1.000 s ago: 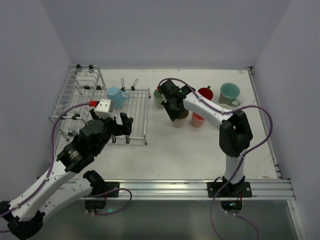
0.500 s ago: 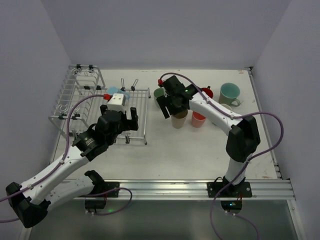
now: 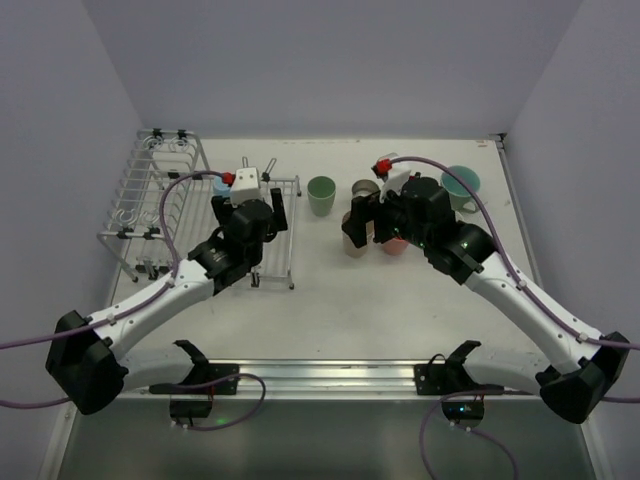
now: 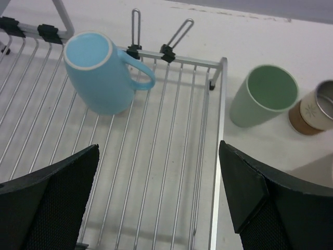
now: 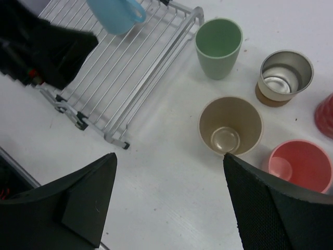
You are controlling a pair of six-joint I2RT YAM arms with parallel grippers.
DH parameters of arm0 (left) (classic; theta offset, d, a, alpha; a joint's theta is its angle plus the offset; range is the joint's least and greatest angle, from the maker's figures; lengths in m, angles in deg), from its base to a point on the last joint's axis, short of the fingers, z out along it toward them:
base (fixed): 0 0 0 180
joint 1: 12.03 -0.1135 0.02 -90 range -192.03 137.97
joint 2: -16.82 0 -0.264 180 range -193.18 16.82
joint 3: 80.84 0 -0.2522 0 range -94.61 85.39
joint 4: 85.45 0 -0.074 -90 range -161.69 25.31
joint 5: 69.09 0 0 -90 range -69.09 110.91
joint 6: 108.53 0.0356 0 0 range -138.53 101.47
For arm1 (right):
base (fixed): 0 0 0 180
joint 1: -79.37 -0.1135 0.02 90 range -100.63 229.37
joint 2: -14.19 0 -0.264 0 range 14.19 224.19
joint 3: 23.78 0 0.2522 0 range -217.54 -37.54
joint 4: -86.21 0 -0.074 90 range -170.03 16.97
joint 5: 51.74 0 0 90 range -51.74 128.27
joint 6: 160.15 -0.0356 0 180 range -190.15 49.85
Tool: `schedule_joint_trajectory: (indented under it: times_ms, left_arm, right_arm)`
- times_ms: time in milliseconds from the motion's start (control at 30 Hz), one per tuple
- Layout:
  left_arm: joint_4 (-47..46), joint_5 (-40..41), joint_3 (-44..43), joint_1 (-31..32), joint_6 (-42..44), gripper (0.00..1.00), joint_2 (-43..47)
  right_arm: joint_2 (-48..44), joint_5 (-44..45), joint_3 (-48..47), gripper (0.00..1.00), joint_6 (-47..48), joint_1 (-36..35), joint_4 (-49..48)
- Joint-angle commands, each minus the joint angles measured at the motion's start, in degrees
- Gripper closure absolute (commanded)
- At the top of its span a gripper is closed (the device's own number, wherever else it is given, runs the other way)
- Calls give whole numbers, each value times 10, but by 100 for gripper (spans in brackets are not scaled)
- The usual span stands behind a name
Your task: Unload the cups from the dish rack
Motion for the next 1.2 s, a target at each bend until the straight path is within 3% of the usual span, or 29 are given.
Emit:
schedule_joint_trajectory:
  times_ms: [0,167,400,633,1167]
  left_arm:
    - [-104,80,-24,-35,-55,0,-48]
    - [-117,30,-63,-123,-77,0,-126]
    - [-127,70,-105,-137,-90,0,-191]
    - [-140,149,-127,-146,-92,0,-251]
    - [-187,148,-156,-186,-66,0,-328]
  right_arm:
    - [-45,-46,58,15,-22,-1,-82]
    - [-99,-157,122,15,-31,-2,-113]
    - [-115,-266,154,16,-28,-2,-141]
    - [-120,-300,164,16,-16,-2,-139]
    - [-111,-396,178,17,-13,-2,-160]
